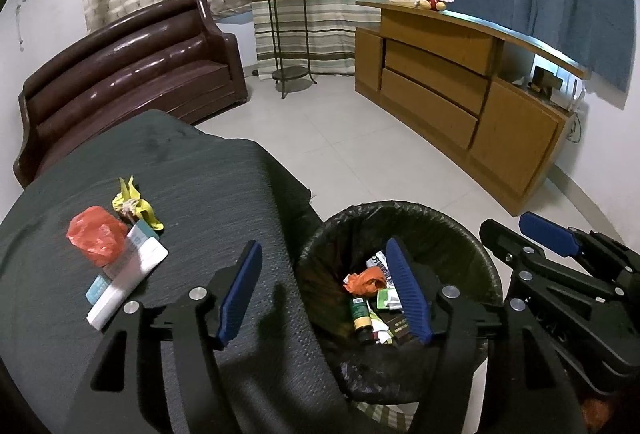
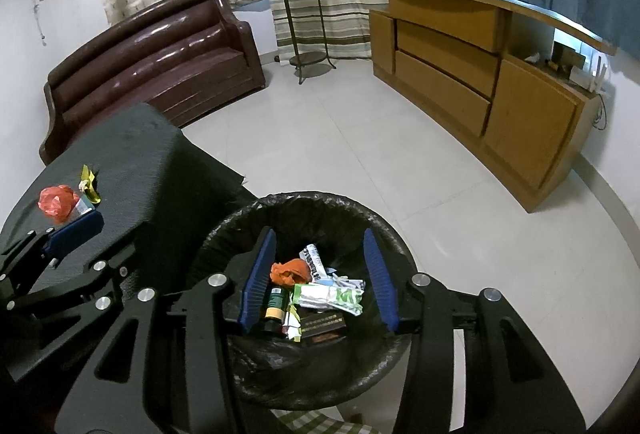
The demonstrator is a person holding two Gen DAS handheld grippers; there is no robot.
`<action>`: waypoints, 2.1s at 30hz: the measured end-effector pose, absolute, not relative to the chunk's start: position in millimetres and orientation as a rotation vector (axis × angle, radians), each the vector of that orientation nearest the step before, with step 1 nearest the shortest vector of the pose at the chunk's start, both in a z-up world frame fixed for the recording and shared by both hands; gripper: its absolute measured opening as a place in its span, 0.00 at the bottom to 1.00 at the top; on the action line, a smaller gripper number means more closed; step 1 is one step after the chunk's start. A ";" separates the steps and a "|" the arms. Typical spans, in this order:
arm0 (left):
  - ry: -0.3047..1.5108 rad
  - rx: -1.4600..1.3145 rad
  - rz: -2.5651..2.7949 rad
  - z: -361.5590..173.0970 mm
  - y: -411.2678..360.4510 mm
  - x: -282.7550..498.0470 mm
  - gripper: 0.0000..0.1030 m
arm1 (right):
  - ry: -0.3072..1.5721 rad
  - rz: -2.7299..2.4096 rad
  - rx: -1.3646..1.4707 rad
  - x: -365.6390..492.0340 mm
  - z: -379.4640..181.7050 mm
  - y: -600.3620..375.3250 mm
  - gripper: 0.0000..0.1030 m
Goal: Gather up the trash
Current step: 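Move both open tools back to the red bag on the table, then close the left tool on the red plastic bag and lift it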
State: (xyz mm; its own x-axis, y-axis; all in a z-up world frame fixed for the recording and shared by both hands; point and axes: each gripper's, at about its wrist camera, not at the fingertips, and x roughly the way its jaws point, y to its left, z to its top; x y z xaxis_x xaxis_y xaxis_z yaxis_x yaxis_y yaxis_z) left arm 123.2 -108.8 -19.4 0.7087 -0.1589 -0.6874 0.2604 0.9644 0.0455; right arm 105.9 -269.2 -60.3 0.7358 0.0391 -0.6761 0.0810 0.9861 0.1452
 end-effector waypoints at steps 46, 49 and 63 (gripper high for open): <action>0.777 0.023 0.036 -12.1 24.0 167.7 0.71 | 0.778 0.185 0.127 141.0 -52.3 -169.2 0.55; 0.788 0.009 0.029 -13.3 28.3 170.2 0.68 | 0.784 0.190 0.128 144.3 -54.1 -165.5 0.55; 0.814 -0.045 -0.034 -12.2 48.5 170.7 0.23 | 0.813 0.190 0.115 147.7 -61.7 -157.4 0.55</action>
State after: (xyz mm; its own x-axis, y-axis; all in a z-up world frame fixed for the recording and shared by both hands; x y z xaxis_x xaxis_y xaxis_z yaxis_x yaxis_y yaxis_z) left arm 170.7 48.5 -12.2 0.6859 -0.0478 -0.7261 0.0135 0.9985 -0.0529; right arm 147.7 -157.4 -61.7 0.6717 0.2128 -0.7096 -0.1247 0.9767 0.1749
